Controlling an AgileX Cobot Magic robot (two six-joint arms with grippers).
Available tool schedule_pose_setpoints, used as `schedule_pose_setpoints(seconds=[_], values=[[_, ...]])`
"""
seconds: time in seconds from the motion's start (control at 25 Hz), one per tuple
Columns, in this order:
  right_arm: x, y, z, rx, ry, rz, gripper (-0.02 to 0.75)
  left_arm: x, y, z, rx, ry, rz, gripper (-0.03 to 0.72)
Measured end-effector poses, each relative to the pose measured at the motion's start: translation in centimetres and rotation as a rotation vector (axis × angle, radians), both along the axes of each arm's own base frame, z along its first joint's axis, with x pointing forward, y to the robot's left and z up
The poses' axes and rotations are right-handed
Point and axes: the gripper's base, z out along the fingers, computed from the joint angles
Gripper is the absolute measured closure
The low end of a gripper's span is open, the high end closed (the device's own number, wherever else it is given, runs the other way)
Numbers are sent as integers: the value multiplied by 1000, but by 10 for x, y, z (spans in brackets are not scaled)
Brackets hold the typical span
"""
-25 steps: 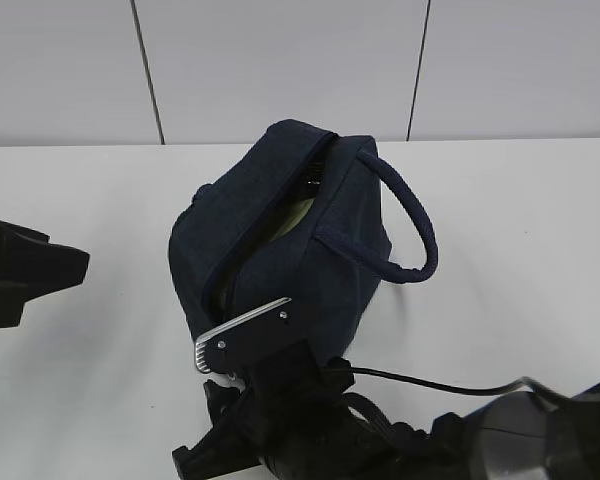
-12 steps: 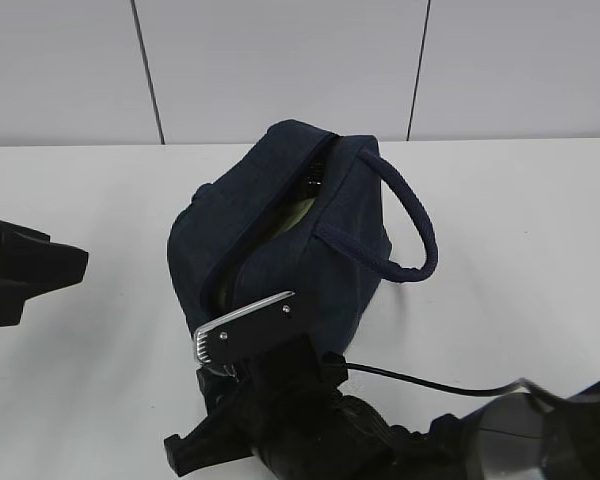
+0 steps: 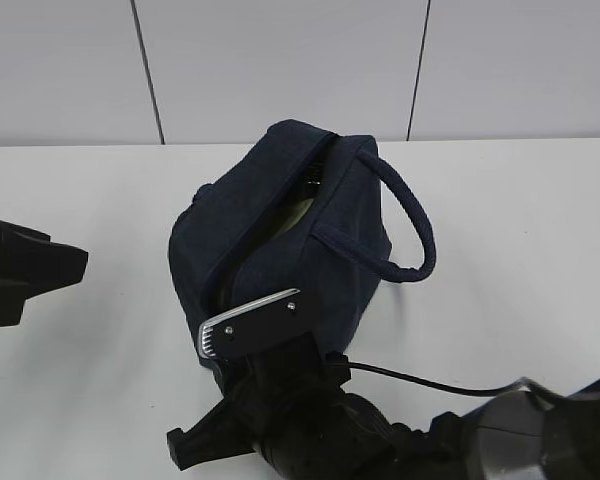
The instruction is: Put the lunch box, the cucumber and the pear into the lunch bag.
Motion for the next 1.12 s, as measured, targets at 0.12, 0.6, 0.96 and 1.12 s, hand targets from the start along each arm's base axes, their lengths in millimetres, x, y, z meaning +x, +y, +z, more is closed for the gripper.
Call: schedule_pose_setpoints(seconds=[0.12,0.6,0.96,1.12], values=[[-1,0,-2,-11,20,7,732,0,0,0,0,0,0,398],[-9,-5,31,-123,33,96,732,0,0,0,-1,-2,1,398],[-15,-19,97,-76,-70,124,732,1,3,-1,75,-40,-21,434],[-16,-23,116,-70,-114,125,732,2,2,1,37,-41,-1,454]])
